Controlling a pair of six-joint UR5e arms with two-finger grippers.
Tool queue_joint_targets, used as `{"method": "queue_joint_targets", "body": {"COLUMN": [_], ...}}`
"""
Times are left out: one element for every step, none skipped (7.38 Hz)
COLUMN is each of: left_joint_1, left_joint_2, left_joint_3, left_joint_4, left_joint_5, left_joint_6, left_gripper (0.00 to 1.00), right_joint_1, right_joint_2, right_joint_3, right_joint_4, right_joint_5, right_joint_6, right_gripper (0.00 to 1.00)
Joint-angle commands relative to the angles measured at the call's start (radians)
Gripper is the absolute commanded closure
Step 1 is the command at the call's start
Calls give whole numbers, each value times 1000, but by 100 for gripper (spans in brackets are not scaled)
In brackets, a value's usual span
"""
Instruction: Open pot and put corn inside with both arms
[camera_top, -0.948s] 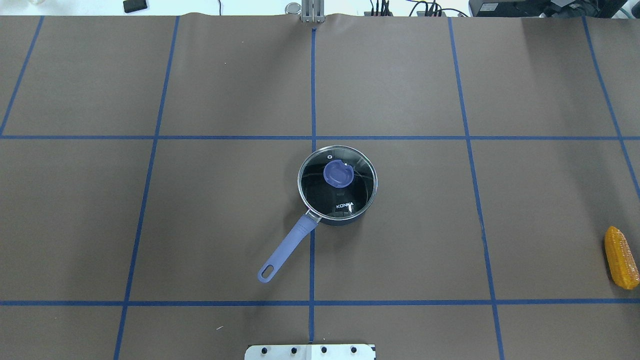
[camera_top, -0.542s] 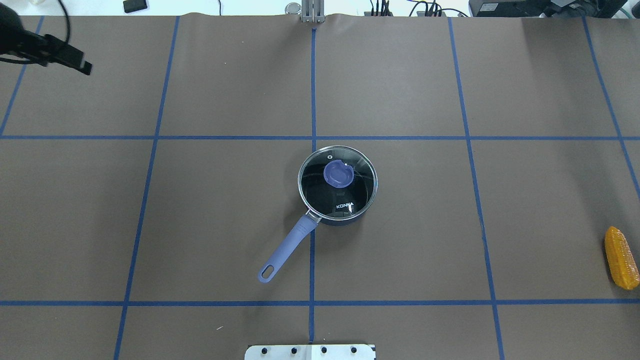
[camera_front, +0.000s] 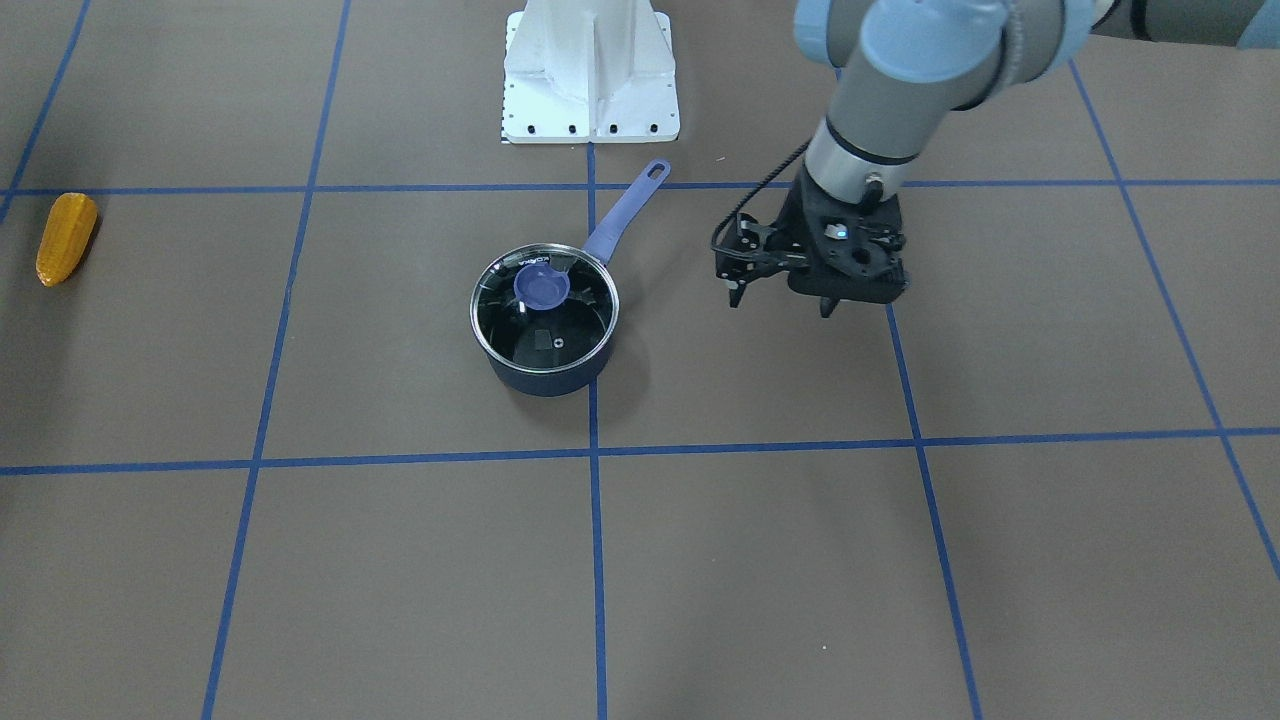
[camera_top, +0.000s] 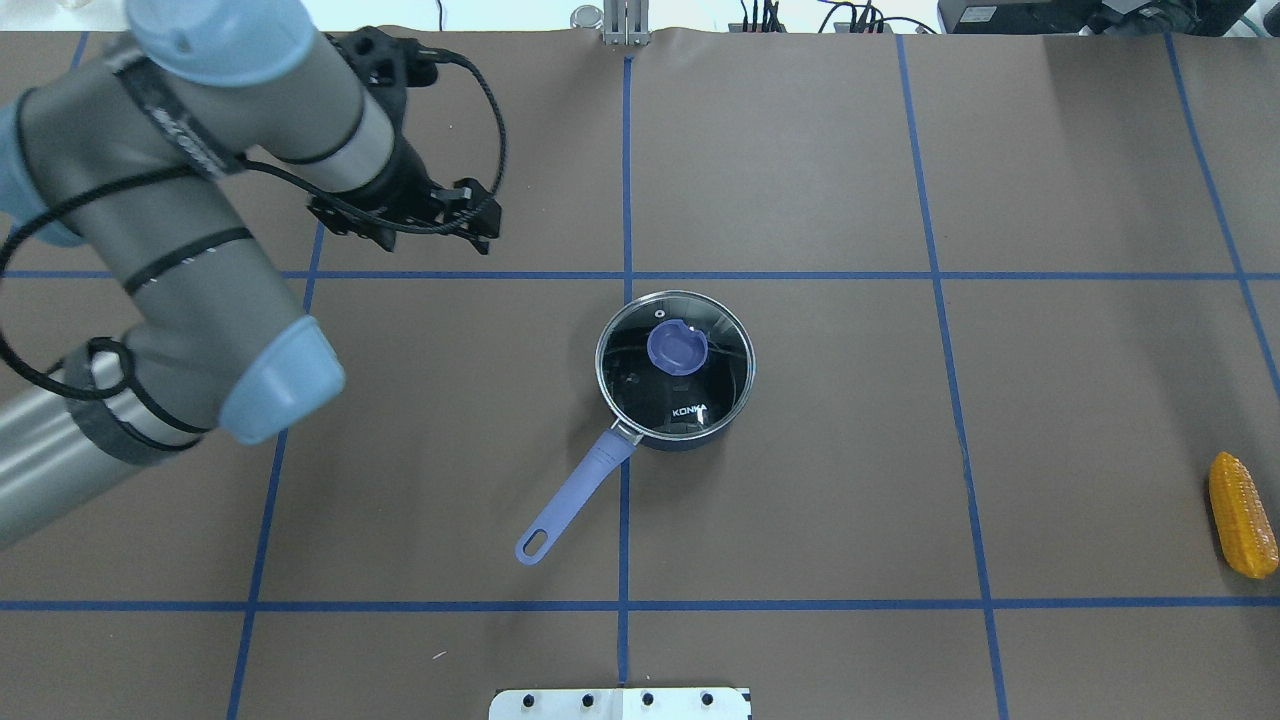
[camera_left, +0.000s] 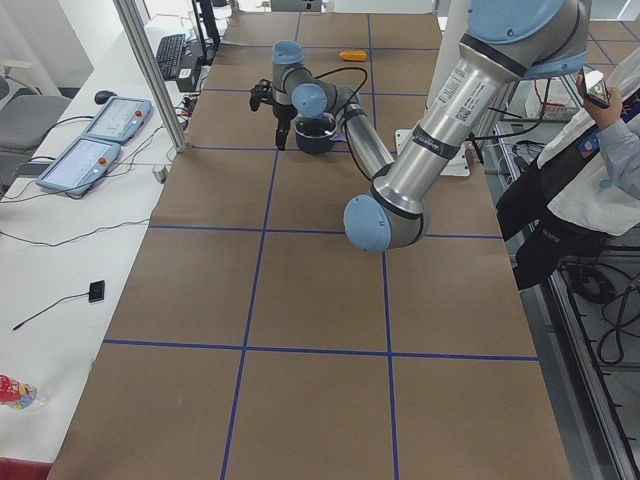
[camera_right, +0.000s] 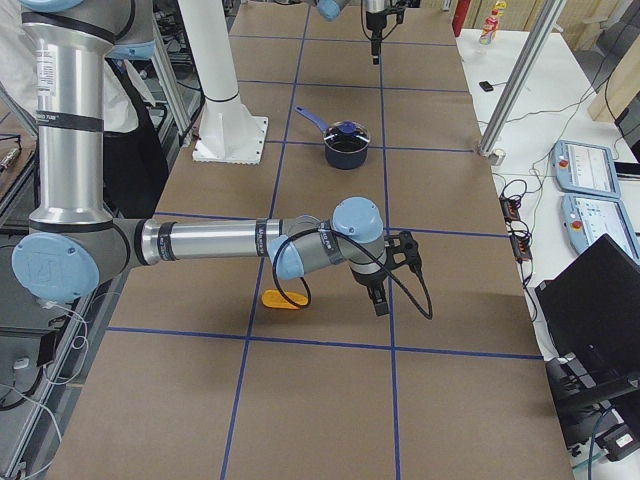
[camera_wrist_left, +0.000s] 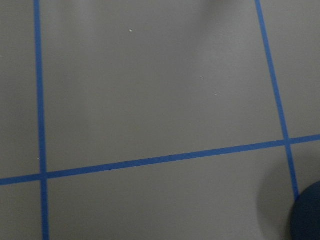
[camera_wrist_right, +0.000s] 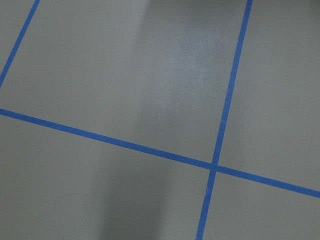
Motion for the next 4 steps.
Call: {"method": "queue_joint_targets", "body": {"left_joint_1": [150, 196, 215, 241], "left_joint_2": [-204, -280, -350, -368], "left_joint_3": [103, 188, 279, 304], "left_joint_4": [139, 135, 134, 123], "left_joint_5": [112, 151, 156, 157], "left_joint_6": [-155, -204, -209, -223], "left_gripper": [1, 1, 1, 1], "right_joint_1": [-1, -1, -1, -2], "right_joint_2": [1, 1, -1, 1], "right_joint_3": [-1, -3, -3, -3], "right_joint_4": [0, 0, -2, -2], "right_joint_5": [-1, -1, 0, 0], "right_joint_6": [1, 1, 1, 1], "right_gripper": [0, 0, 0, 0]}}
